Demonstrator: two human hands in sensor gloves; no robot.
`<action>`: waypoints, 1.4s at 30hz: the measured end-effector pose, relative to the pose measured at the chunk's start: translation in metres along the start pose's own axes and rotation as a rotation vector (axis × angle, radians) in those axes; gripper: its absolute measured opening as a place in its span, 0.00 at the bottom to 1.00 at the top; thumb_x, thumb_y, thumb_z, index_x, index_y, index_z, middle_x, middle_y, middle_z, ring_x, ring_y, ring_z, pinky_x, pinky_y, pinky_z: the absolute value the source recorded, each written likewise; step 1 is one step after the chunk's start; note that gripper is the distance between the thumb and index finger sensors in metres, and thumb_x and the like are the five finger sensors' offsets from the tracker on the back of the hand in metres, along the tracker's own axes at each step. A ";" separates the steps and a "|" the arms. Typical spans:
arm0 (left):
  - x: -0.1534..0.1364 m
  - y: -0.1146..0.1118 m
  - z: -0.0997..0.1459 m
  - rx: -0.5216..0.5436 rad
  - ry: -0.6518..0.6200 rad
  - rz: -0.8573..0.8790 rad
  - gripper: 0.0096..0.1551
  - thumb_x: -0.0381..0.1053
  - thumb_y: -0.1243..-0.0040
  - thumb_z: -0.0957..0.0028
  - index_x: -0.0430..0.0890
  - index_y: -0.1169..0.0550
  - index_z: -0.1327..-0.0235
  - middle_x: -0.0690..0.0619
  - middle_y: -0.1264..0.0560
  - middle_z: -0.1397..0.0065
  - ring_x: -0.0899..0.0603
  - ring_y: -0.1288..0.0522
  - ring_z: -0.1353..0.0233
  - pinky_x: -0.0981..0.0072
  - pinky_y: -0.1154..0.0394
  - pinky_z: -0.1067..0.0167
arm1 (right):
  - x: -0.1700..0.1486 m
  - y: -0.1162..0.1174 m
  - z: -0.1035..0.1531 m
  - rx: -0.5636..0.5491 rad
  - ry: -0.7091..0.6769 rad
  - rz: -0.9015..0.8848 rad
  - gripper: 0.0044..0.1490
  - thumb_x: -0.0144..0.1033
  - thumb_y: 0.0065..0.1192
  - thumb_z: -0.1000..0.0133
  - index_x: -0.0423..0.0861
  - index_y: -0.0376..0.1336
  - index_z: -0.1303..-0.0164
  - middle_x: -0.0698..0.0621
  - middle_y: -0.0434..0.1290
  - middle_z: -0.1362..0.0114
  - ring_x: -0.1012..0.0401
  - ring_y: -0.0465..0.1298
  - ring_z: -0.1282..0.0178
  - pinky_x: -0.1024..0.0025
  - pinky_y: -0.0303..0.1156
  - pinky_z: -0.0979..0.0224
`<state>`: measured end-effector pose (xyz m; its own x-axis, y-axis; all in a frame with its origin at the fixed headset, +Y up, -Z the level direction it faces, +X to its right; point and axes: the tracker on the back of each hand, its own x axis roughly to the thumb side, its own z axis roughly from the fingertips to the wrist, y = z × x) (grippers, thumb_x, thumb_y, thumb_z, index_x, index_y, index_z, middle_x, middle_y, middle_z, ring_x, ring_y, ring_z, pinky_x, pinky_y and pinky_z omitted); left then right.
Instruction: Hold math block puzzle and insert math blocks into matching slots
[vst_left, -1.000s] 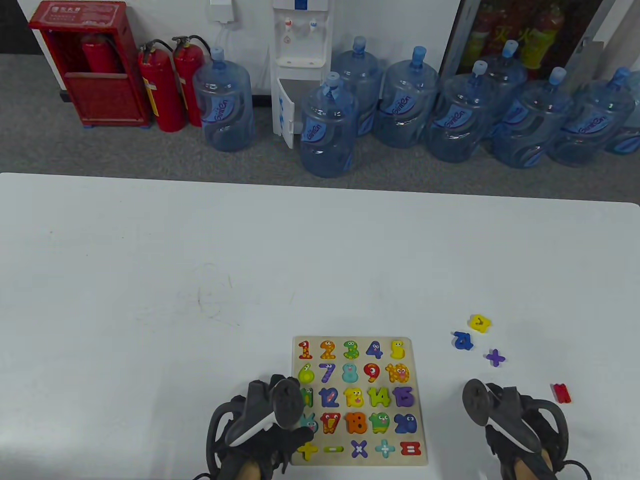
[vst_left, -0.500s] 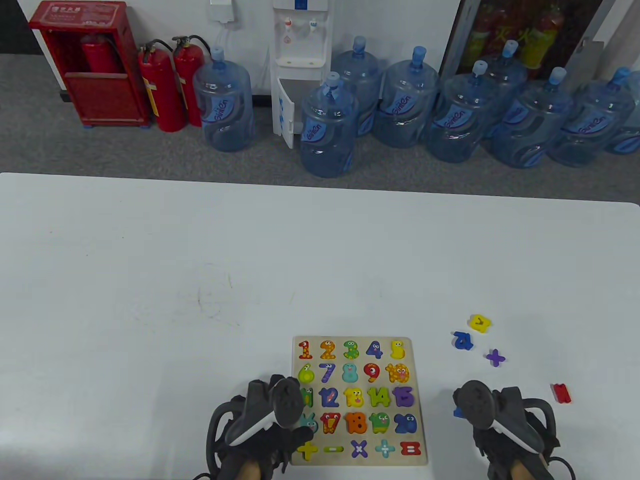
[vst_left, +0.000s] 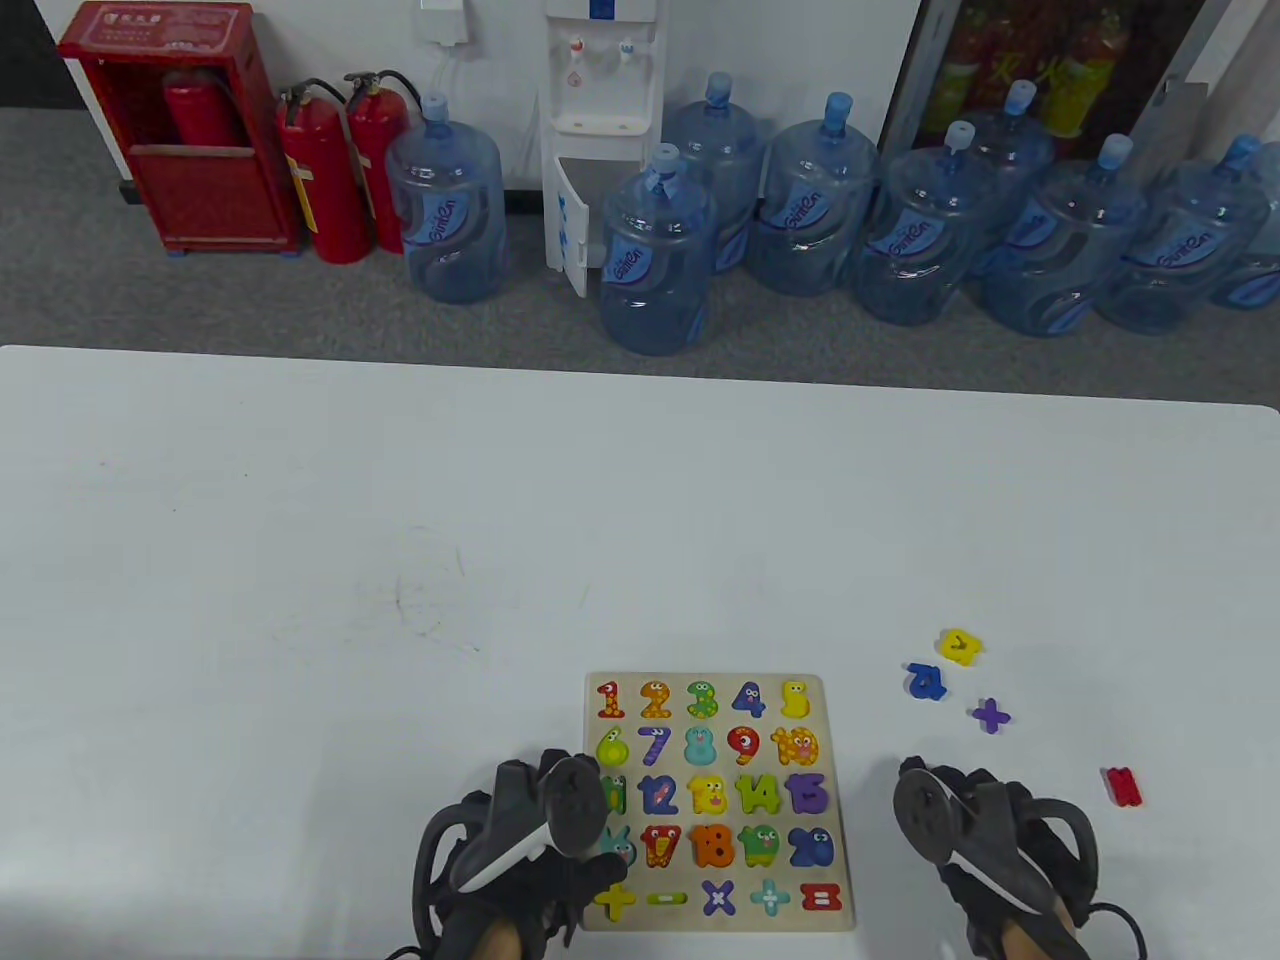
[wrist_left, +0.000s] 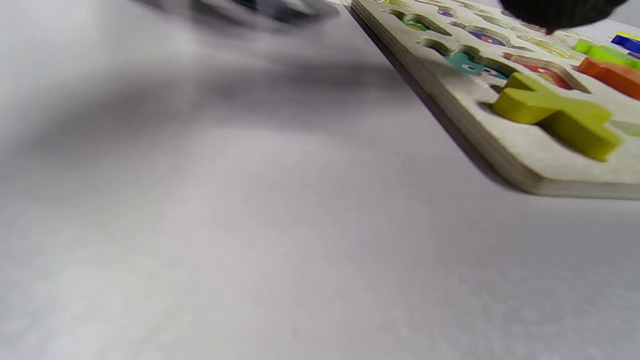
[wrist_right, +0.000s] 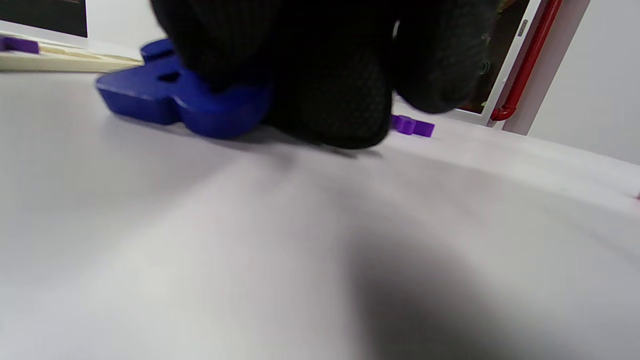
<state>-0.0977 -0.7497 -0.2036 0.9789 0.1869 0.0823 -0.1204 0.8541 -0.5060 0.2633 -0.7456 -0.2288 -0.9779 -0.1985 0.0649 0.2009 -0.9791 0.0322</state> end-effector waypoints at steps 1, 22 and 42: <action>0.000 0.000 0.000 0.000 0.000 0.000 0.53 0.71 0.49 0.62 0.56 0.52 0.24 0.55 0.57 0.18 0.30 0.56 0.17 0.25 0.48 0.27 | 0.000 0.000 0.000 -0.001 0.000 0.000 0.33 0.35 0.57 0.59 0.59 0.64 0.40 0.56 0.72 0.33 0.61 0.78 0.43 0.61 0.74 0.35; 0.000 0.000 0.000 -0.002 -0.001 0.001 0.53 0.71 0.49 0.62 0.56 0.52 0.24 0.55 0.57 0.18 0.30 0.56 0.17 0.25 0.48 0.27 | 0.006 -0.003 0.004 0.007 -0.055 -0.010 0.40 0.36 0.73 0.68 0.58 0.65 0.40 0.57 0.72 0.33 0.60 0.77 0.38 0.58 0.72 0.31; 0.000 0.000 0.000 -0.005 0.000 0.007 0.53 0.71 0.49 0.61 0.56 0.52 0.24 0.55 0.57 0.18 0.30 0.56 0.17 0.25 0.48 0.27 | 0.065 -0.034 0.020 -0.123 -0.266 -0.083 0.40 0.36 0.72 0.67 0.58 0.66 0.40 0.56 0.73 0.33 0.60 0.78 0.39 0.58 0.72 0.30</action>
<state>-0.0974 -0.7494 -0.2040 0.9780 0.1932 0.0788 -0.1268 0.8504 -0.5107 0.1939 -0.7243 -0.2060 -0.9380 -0.1152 0.3270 0.0970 -0.9927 -0.0713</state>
